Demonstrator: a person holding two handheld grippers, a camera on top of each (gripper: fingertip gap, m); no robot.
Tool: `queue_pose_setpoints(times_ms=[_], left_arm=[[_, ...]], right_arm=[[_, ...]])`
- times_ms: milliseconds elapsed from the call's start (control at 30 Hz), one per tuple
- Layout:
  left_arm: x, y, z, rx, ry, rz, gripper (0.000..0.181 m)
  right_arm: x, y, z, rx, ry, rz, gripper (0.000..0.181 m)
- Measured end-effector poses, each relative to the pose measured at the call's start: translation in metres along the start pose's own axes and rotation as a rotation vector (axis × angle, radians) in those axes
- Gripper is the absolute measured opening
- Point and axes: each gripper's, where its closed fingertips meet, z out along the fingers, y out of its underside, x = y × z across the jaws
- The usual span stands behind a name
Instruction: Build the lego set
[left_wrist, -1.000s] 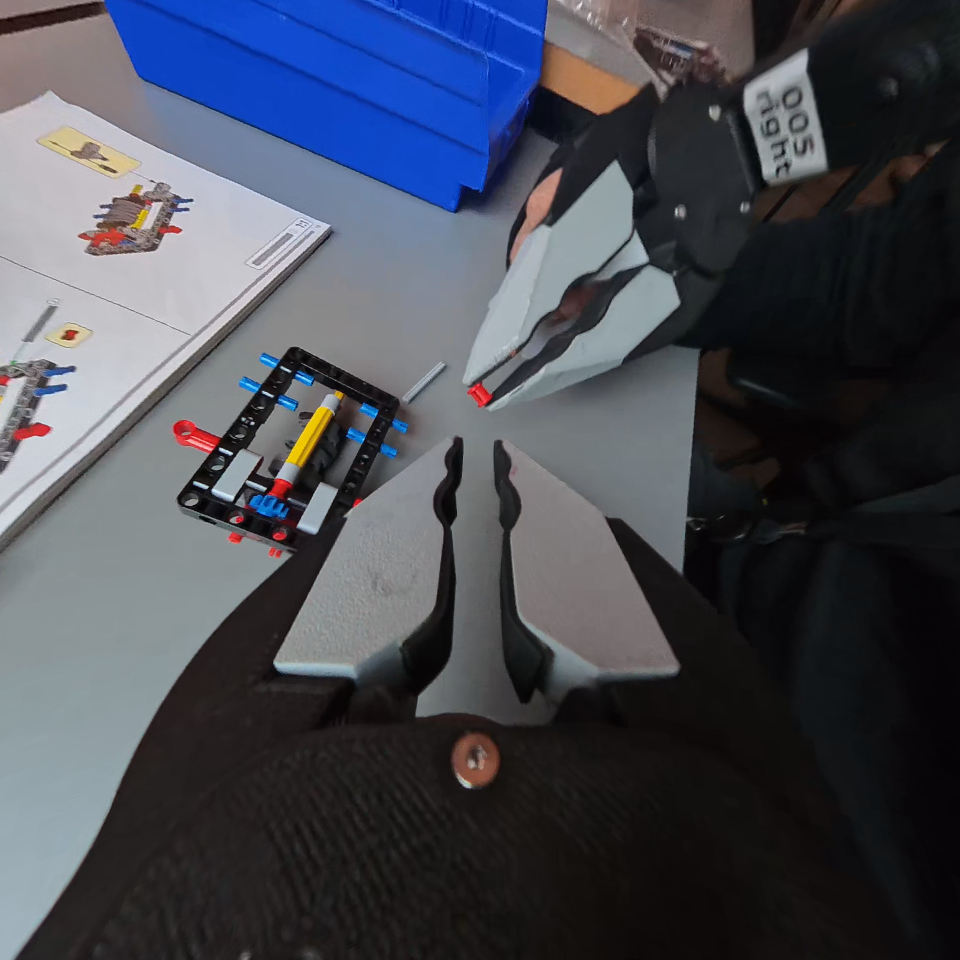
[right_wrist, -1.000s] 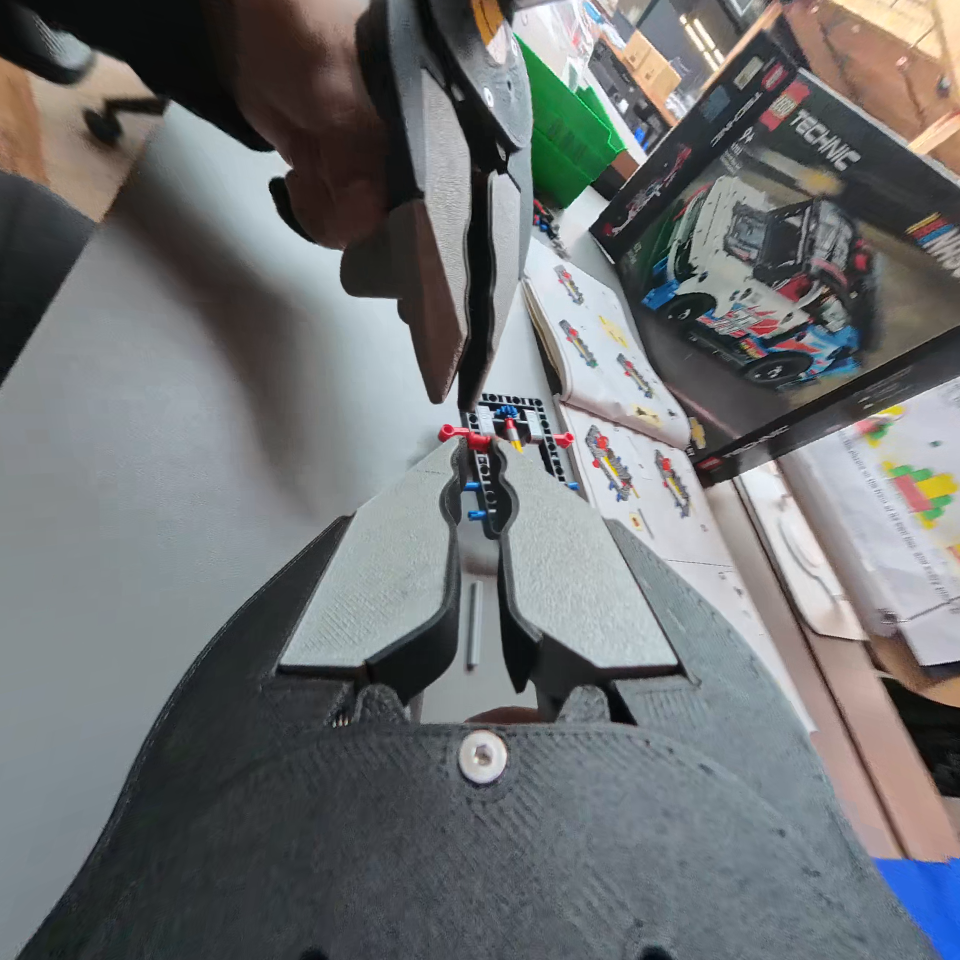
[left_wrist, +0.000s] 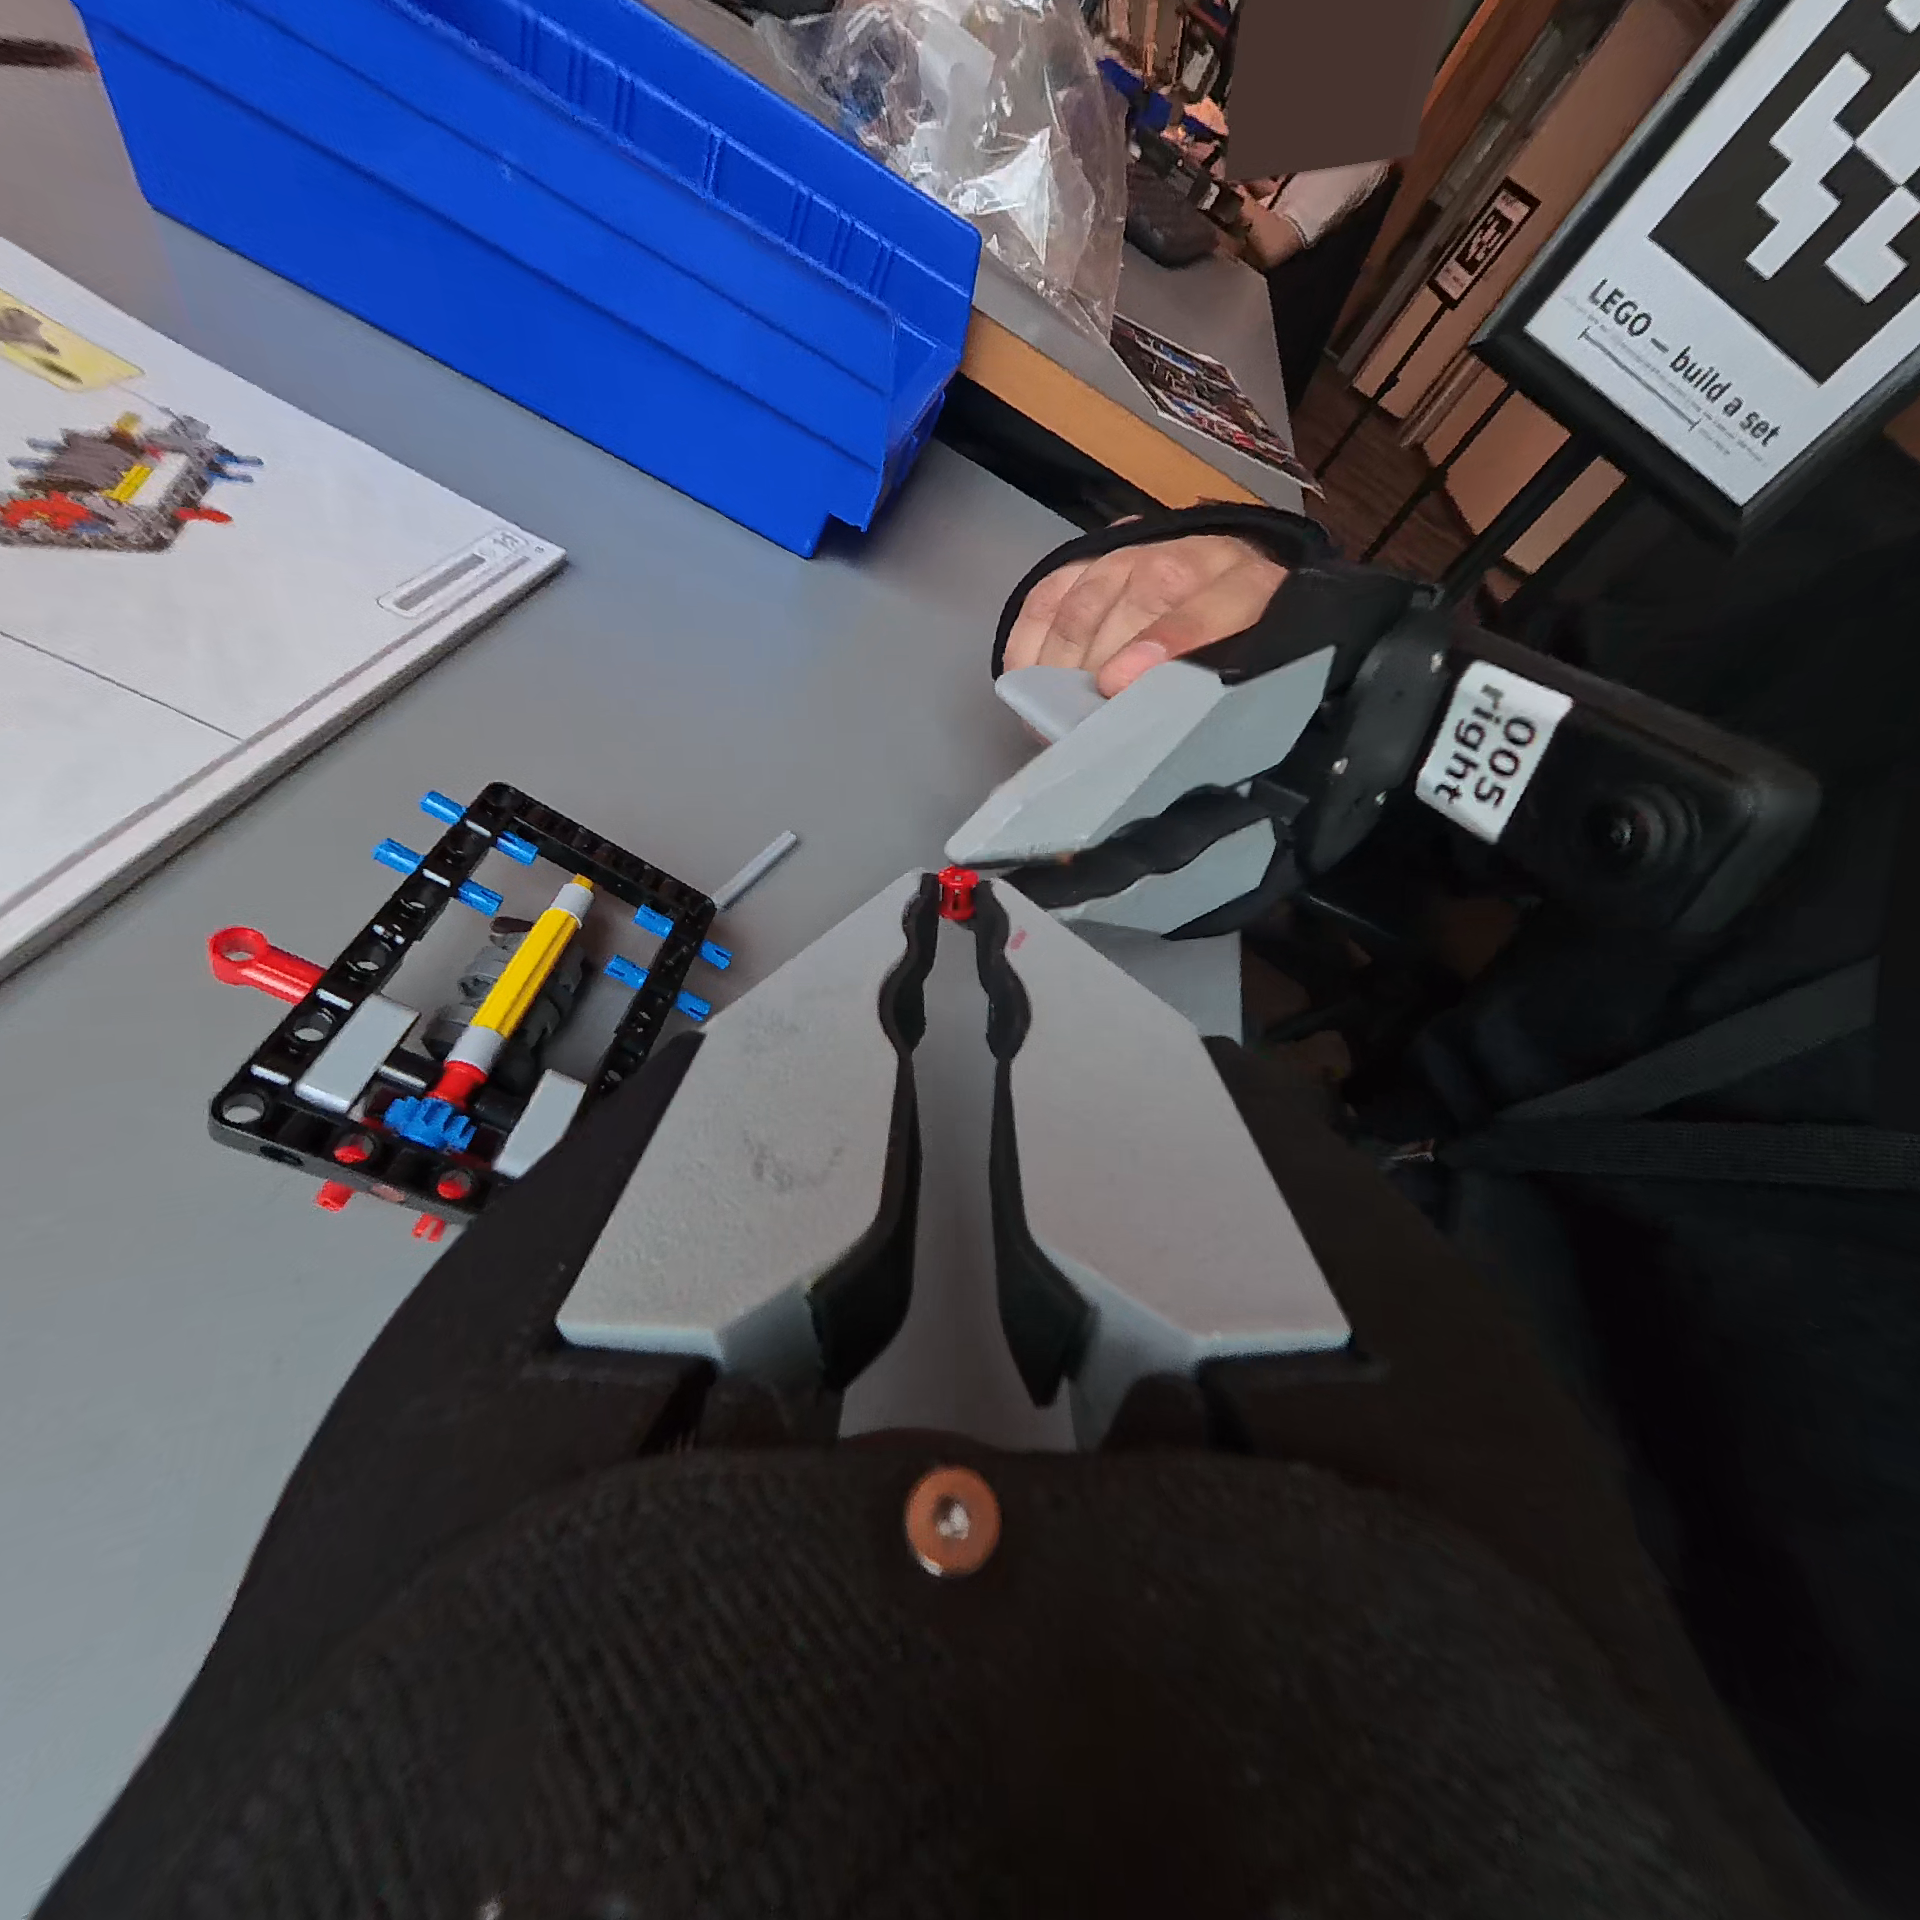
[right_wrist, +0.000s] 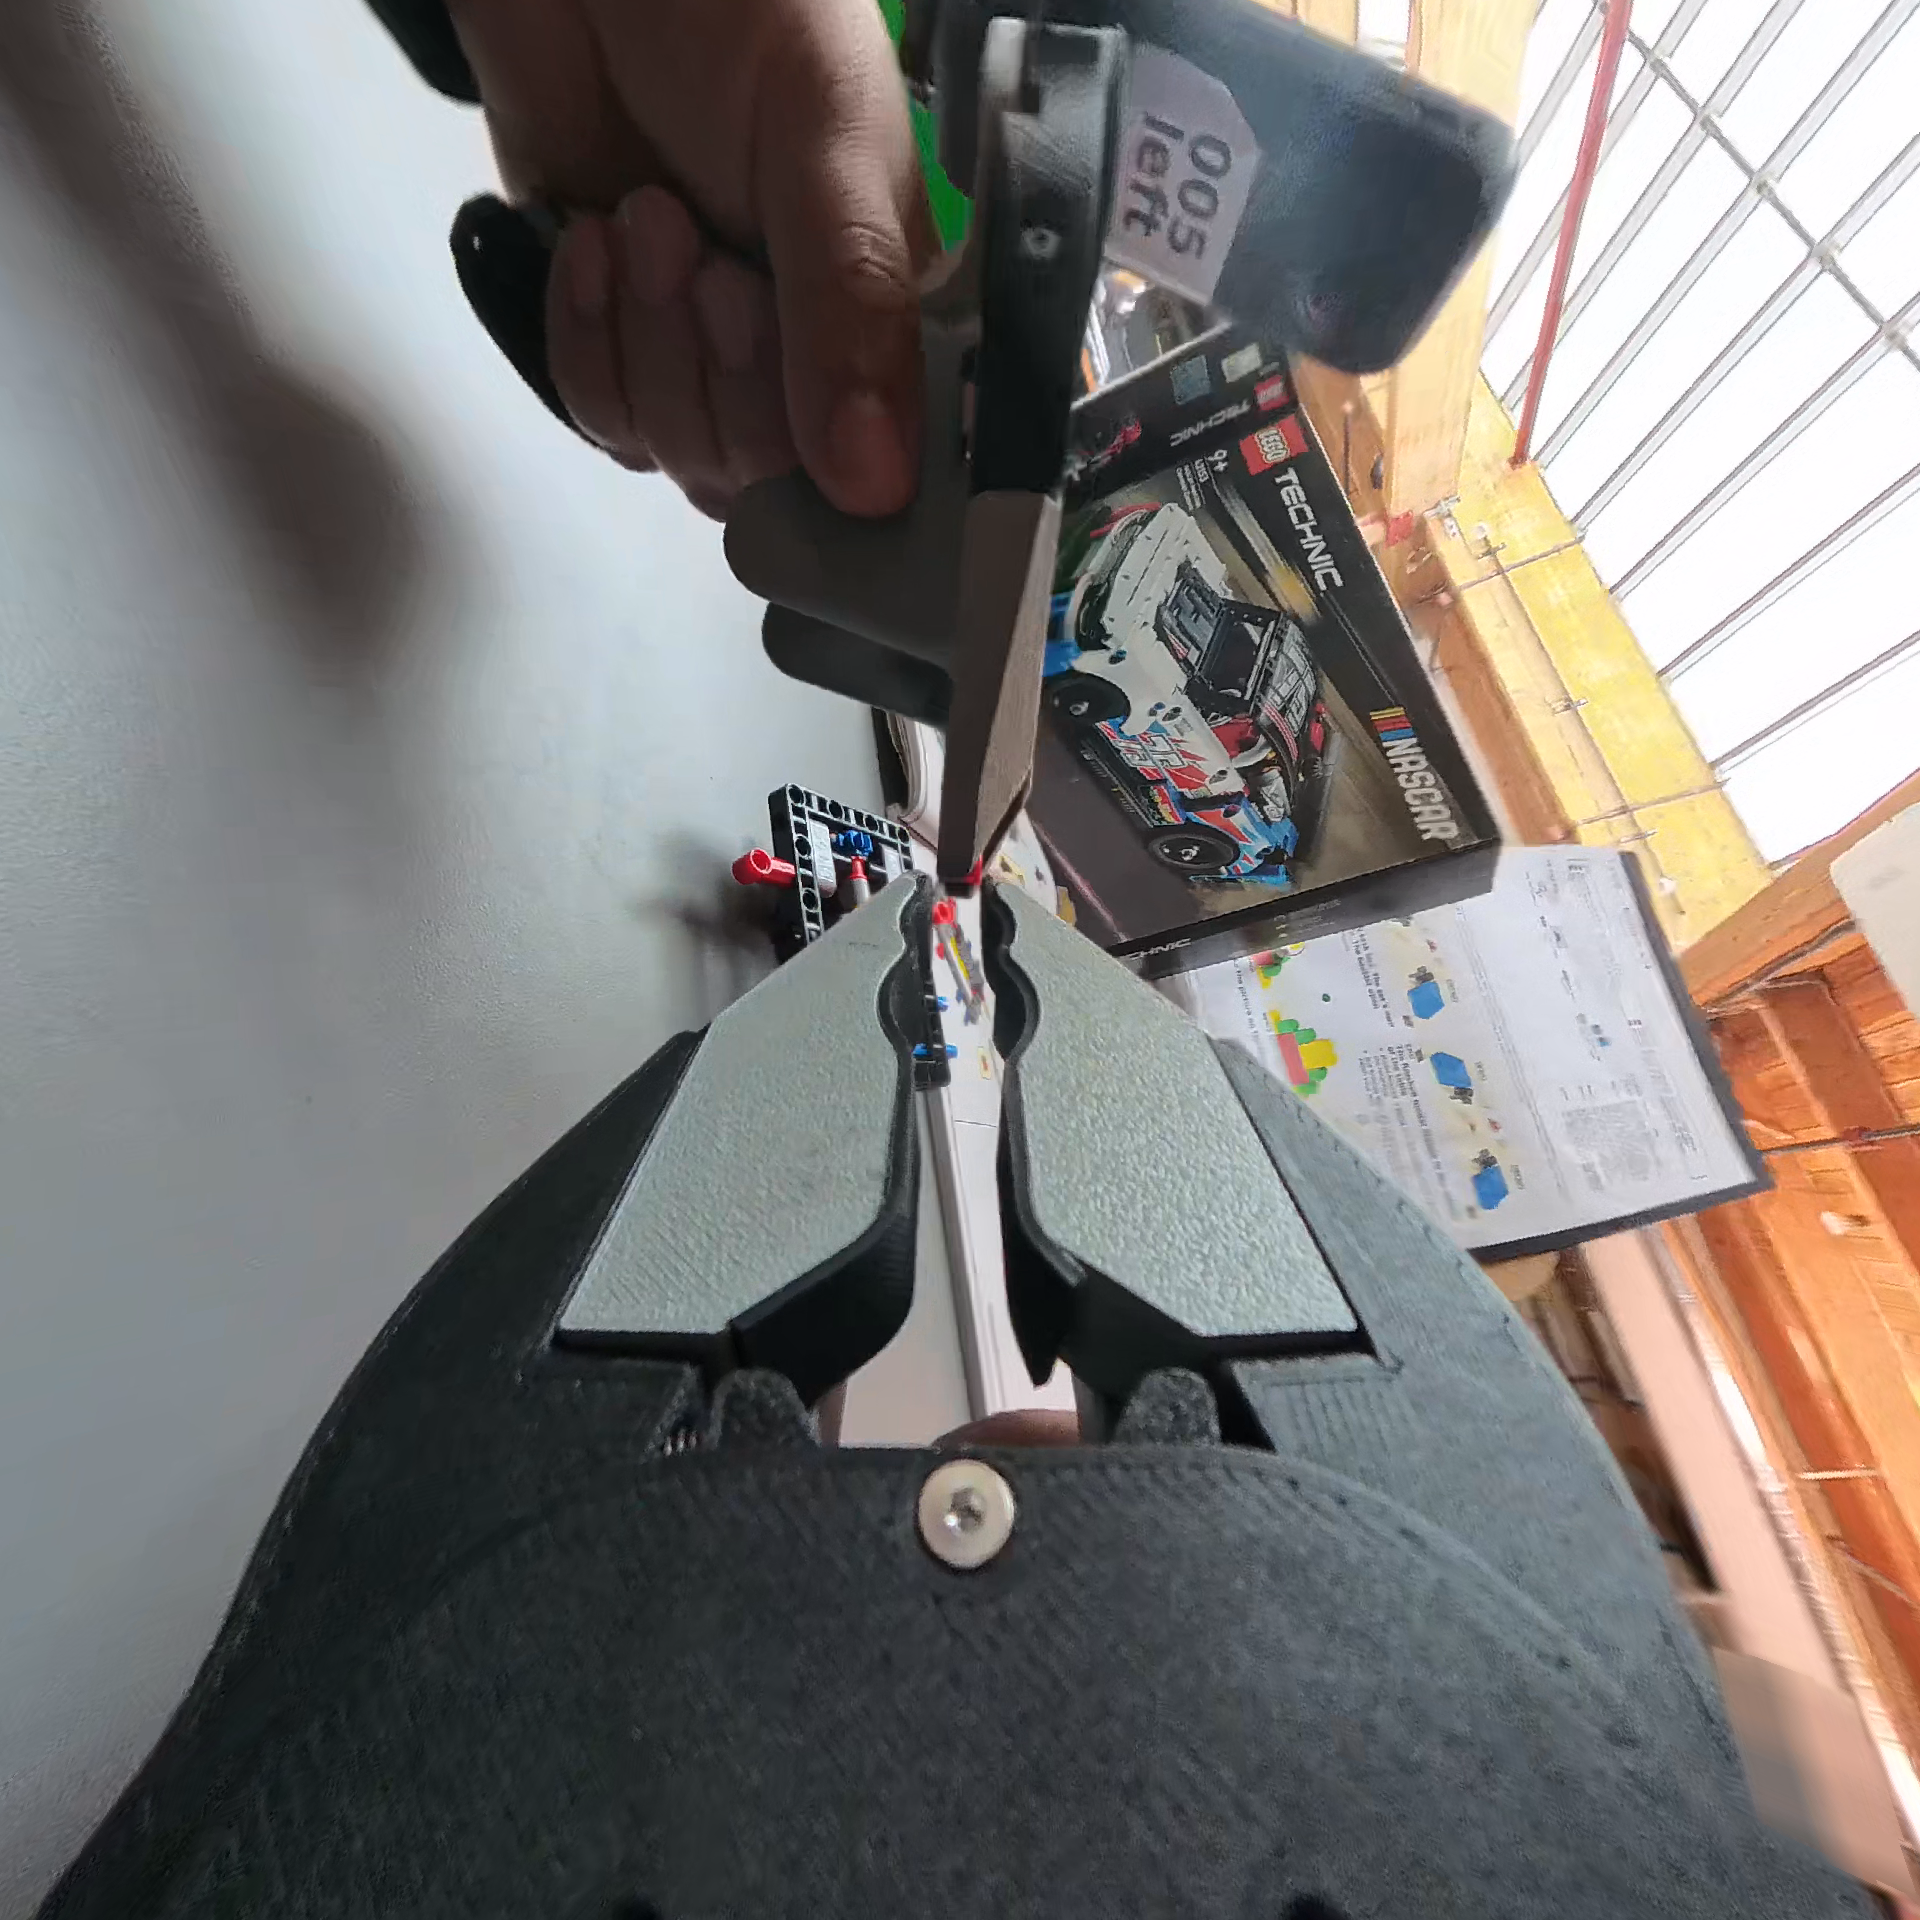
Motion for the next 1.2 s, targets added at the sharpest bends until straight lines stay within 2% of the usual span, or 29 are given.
queue_pose_setpoints(times_ms=[67, 133, 200, 300, 500, 600, 867, 967, 1200], left_arm=[[0.000, -0.006, -0.004, 0.038, -0.035, 0.114, 0.005], [-0.006, -0.008, -0.008, 0.051, -0.126, 0.275, 0.005], [-0.012, -0.003, -0.009, 0.011, -0.201, 0.403, 0.004], [-0.008, 0.006, -0.003, -0.038, -0.212, 0.512, 0.004], [-0.008, 0.005, 0.000, -0.049, -0.296, 0.702, 0.004], [-0.001, 0.004, 0.002, -0.043, -0.287, 0.749, 0.004], [0.009, 0.000, 0.001, 0.004, -0.246, 0.778, 0.004], [0.008, -0.001, 0.000, 0.010, -0.254, 0.784, 0.004], [0.012, -0.002, 0.002, 0.007, -0.243, 0.785, 0.004]], right_arm=[[0.001, 0.003, -0.002, 0.027, -0.050, 0.123, 0.002], [0.000, 0.008, -0.002, 0.055, -0.157, 0.337, 0.000], [-0.002, 0.011, 0.000, 0.083, -0.283, 0.588, 0.002], [-0.001, 0.007, 0.000, 0.148, -0.447, 0.887, 0.003], [-0.006, 0.008, 0.001, 0.165, -0.647, 1.237, 0.000], [-0.010, 0.003, -0.001, 0.183, -0.749, 1.344, 0.000], [-0.004, -0.004, -0.009, 0.269, -0.908, 1.555, 0.000], [0.001, -0.005, -0.011, 0.306, -0.944, 1.619, 0.008], [-0.002, -0.013, -0.013, 0.330, -1.017, 1.655, 0.008]])
